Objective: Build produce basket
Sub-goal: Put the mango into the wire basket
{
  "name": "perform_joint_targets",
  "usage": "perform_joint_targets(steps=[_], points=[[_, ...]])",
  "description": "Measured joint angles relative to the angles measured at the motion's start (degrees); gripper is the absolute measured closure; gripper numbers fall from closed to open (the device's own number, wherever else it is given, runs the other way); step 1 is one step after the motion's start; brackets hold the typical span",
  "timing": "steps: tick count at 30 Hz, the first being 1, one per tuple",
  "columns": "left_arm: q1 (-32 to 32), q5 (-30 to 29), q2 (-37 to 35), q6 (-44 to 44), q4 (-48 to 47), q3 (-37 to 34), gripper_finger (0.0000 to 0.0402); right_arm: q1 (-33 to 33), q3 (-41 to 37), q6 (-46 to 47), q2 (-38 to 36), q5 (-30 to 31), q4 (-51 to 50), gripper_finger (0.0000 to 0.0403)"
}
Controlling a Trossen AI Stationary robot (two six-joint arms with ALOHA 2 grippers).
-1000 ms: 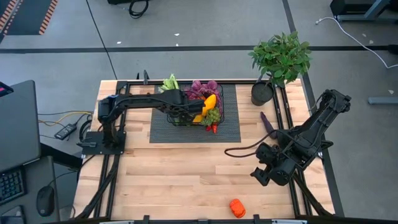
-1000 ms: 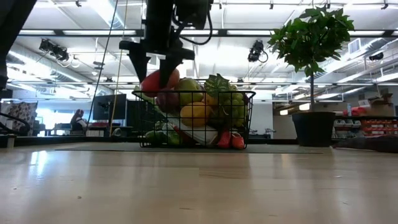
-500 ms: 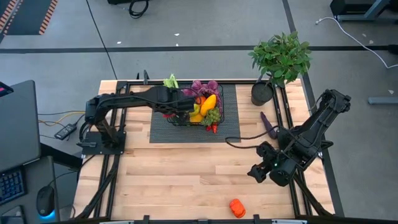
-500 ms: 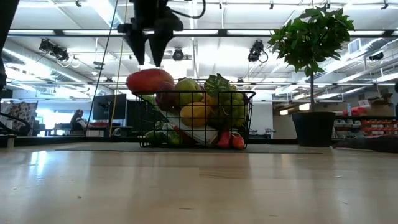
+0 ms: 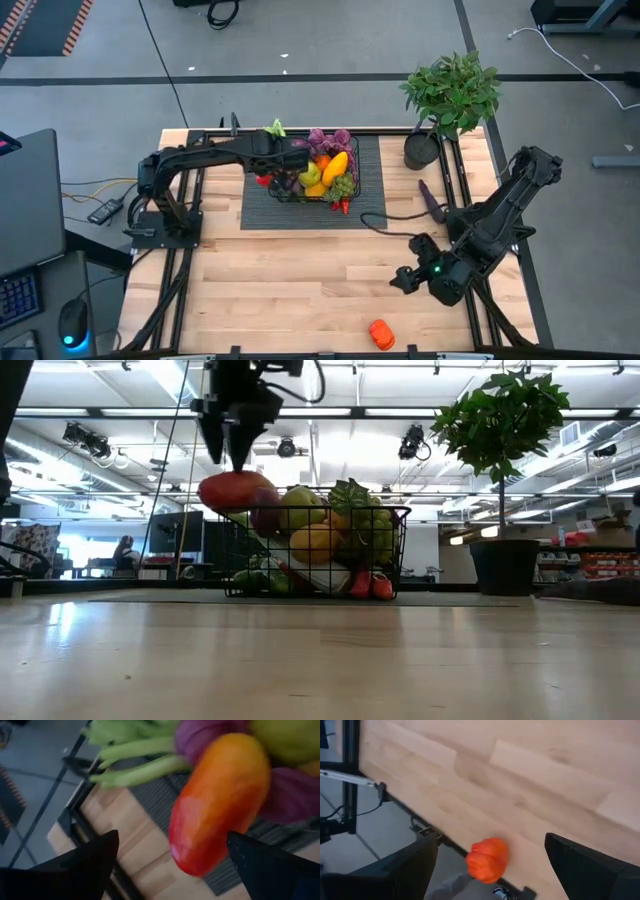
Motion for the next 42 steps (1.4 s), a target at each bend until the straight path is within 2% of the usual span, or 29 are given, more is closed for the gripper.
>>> perform_joint_targets(steps=[3,8,10,17,23,28,32,37,42], points=[[0.2,0.3,-0.7,-0.4,-1.5,0.0,0.0024,0.0,0.0,-2.1,2.8,-0.5,5.7,0.0032],[-2.6,3.0,-6.0,-1.6,2.4,0.0,0.0024,-0.1,0.0,-8.4,8.6,-9.1,14.3,0.0032],[-4.3,3.9,-8.7,-2.5,5.1,0.0,0.0024,0.1,0.0,-8.9,10.7,-10.5,15.6,0.0033],[-9.1,4.0,-16.2,-11.0,6.1,0.0,0.0024,1.2,0.0,-9.4,14.2,-10.6,16.8,0.0044],[-9.2,2.0,-17.9,-14.6,-3.2,-0.5,0.0024,1.3,0.0,-11.7,14.0,-10.3,16.2,0.0048],[-7.2,2.4,-18.1,-13.8,-1.6,-5.7,0.0024,1.4,0.0,-11.9,14.0,-10.4,16.3,0.0048],[-4.1,1.2,-17.4,-15.4,-1.4,-13.0,0.0024,2.2,0.0,-10.3,14.0,-10.3,16.5,0.0048],[-0.9,5.5,-17.5,-11.3,6.6,-20.3,0.0024,3.0,0.0,-9.1,14.0,-10.3,16.7,0.0049],[0.1,9.6,-17.4,-9.3,18.8,-24.2,0.0024,4.1,0.0,-7.1,14.0,-10.3,16.7,0.0049]])
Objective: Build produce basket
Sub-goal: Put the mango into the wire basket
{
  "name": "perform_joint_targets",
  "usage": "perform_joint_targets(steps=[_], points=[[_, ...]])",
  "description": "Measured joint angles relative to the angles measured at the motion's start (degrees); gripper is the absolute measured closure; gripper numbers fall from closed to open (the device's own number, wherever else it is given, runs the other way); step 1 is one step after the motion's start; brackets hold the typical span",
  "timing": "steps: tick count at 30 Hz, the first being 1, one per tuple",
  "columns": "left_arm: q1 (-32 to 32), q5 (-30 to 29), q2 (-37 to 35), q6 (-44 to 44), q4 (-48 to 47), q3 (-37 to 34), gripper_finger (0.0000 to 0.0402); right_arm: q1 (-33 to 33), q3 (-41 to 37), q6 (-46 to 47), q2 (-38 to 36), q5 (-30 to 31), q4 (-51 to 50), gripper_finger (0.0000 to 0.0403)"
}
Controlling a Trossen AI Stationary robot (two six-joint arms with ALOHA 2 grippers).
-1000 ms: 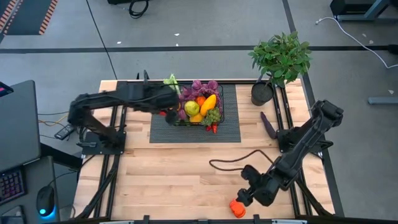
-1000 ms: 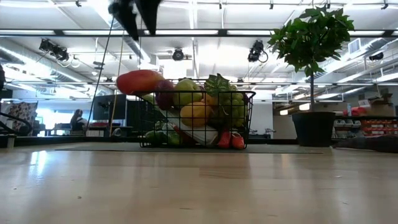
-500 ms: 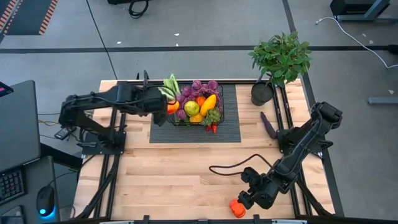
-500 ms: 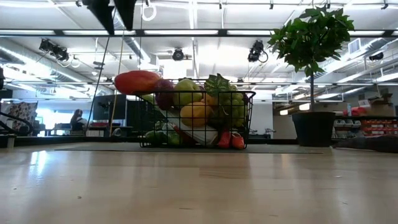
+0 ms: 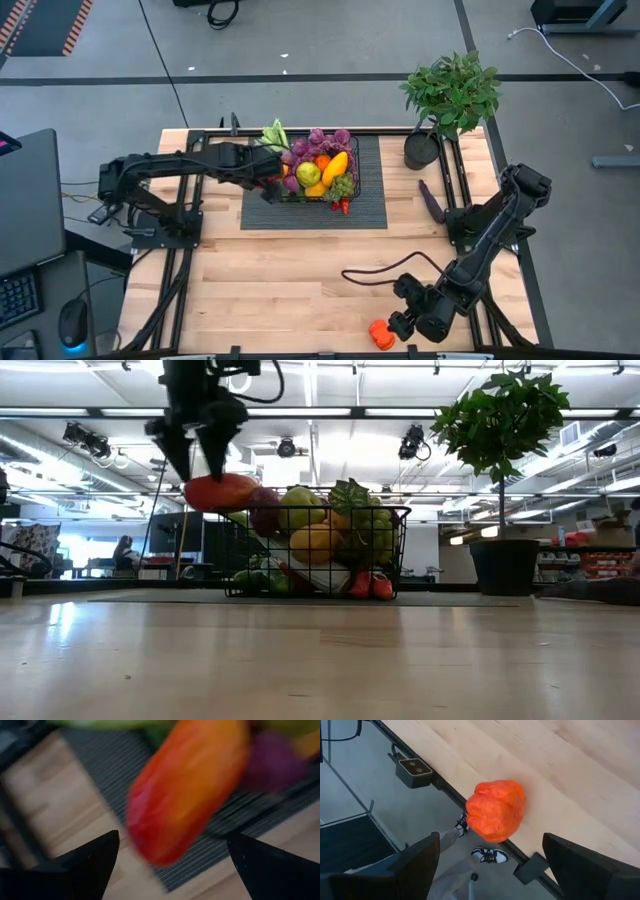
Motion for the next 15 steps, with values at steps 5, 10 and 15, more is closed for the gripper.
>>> perform_joint_targets(steps=[5,10,15], points=[[0.3,4.4,0.0,-0.7,11.5,-1.7,0.0024,1.2,0.0,2.1,0.0,0.0,0.0,0.0049],[1.2,4.9,0.9,-3.1,15.5,-1.9,0.0024,1.9,0.0,3.7,0.0,-0.4,0.0,0.0049],[2.4,8.8,4.0,-5.1,15.9,-1.9,0.0024,2.3,0.0,4.4,-0.1,-0.4,0.3,0.0049]])
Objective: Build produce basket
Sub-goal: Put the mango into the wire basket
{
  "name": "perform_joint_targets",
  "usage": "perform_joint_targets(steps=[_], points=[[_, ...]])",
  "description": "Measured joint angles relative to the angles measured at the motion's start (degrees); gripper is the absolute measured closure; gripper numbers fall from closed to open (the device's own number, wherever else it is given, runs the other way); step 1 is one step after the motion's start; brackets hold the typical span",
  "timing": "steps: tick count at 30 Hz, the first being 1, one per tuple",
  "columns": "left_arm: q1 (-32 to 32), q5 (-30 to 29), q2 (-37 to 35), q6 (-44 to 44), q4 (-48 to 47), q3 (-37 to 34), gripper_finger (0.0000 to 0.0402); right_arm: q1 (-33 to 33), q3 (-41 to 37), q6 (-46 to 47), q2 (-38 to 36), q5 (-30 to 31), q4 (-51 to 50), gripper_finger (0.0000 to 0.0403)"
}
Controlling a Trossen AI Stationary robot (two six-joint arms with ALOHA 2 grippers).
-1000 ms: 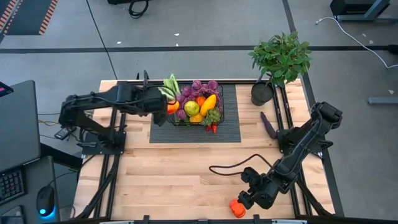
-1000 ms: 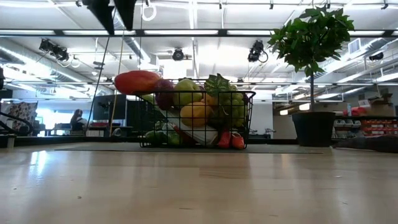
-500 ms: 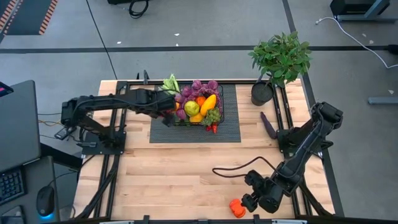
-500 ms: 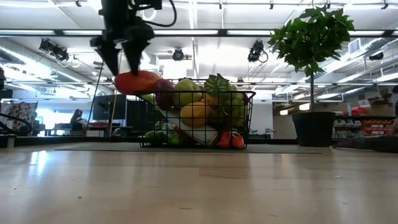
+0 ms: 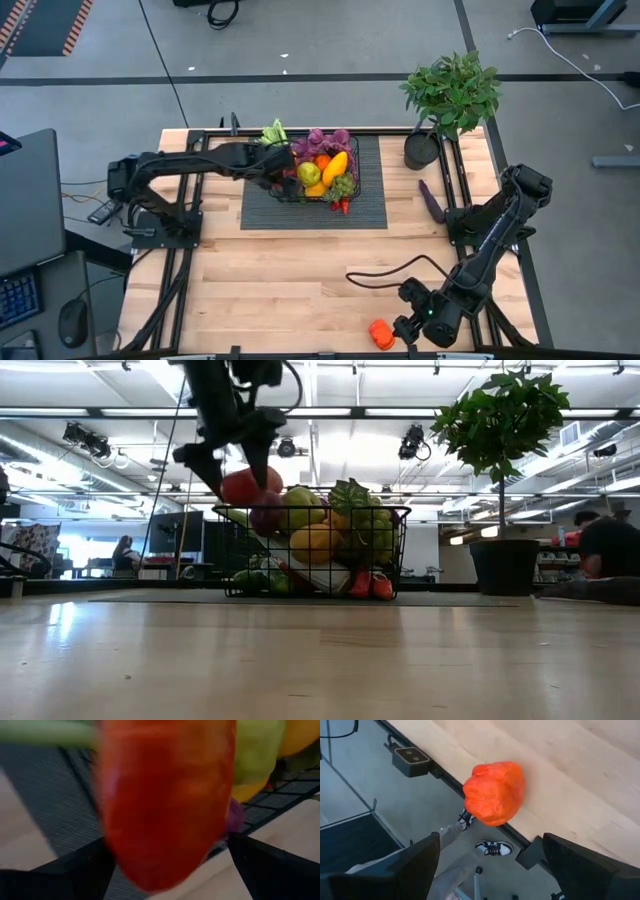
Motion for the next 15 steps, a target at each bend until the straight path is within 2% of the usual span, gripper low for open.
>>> perform_joint_targets(steps=[4,10,15], points=[[-0.4,4.9,3.0,-2.0,0.1,0.0,0.0024,0.0,0.0,0.5,0.0,0.0,0.1,0.0049],[-1.3,5.8,3.0,-2.0,0.2,0.2,0.0024,0.0,0.0,0.6,0.0,0.0,0.3,0.0049],[-0.1,5.6,0.2,-1.7,-0.5,2.5,0.0024,0.0,0.0,0.2,0.0,0.0,-0.1,0.0049]])
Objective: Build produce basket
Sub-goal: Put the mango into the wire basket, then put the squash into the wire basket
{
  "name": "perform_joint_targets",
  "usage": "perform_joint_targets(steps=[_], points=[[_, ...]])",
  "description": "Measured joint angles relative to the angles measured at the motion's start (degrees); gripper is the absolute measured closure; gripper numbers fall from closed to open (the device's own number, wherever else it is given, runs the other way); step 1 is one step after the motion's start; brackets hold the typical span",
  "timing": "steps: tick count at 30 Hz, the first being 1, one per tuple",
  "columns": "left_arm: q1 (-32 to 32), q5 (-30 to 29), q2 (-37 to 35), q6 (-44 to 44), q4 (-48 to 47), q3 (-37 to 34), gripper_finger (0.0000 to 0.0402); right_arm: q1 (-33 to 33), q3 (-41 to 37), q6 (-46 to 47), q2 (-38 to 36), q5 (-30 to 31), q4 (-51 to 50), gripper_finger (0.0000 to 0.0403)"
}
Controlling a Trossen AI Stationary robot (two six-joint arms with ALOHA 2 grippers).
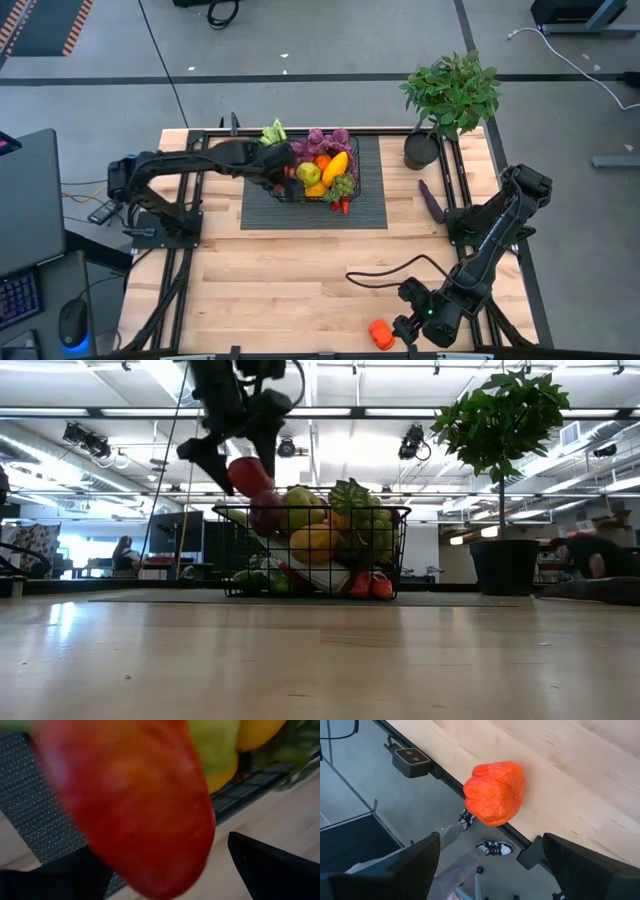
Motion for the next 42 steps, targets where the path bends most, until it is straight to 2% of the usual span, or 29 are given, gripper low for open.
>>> perform_joint_targets(steps=[5,8,14,20,30,38,42], points=[[0.5,0.0,-1.7,1.3,-3.3,3.2,0.0024,0.0,0.0,-0.6,0.0,0.0,-0.2,0.0049],[0.5,-0.1,-1.9,3.6,-8.9,5.4,0.0024,0.0,0.0,-0.8,0.0,0.1,-0.3,0.0049],[0.5,-3.6,-1.9,5.6,-15.7,7.3,0.0024,0.0,0.0,-1.8,0.0,0.3,-0.5,0.0049],[0.6,-8.9,-1.0,9.6,-13.9,5.7,0.0024,0.0,0.0,-1.8,0.0,0.4,-0.4,0.0048],[2.0,-5.4,1.9,10.7,-10.6,0.0,0.0024,0.0,0.0,-0.2,0.0,0.4,1.7,0.0048],[-2.1,-5.4,-1.9,10.2,-11.5,2.9,0.0024,0.1,0.0,1.3,0.0,2.1,1.9,0.0048],[-6.0,-5.4,-5.0,7.0,-14.2,3.0,0.0024,0.0,0.0,2.0,0.1,2.1,2.9,0.0048]])
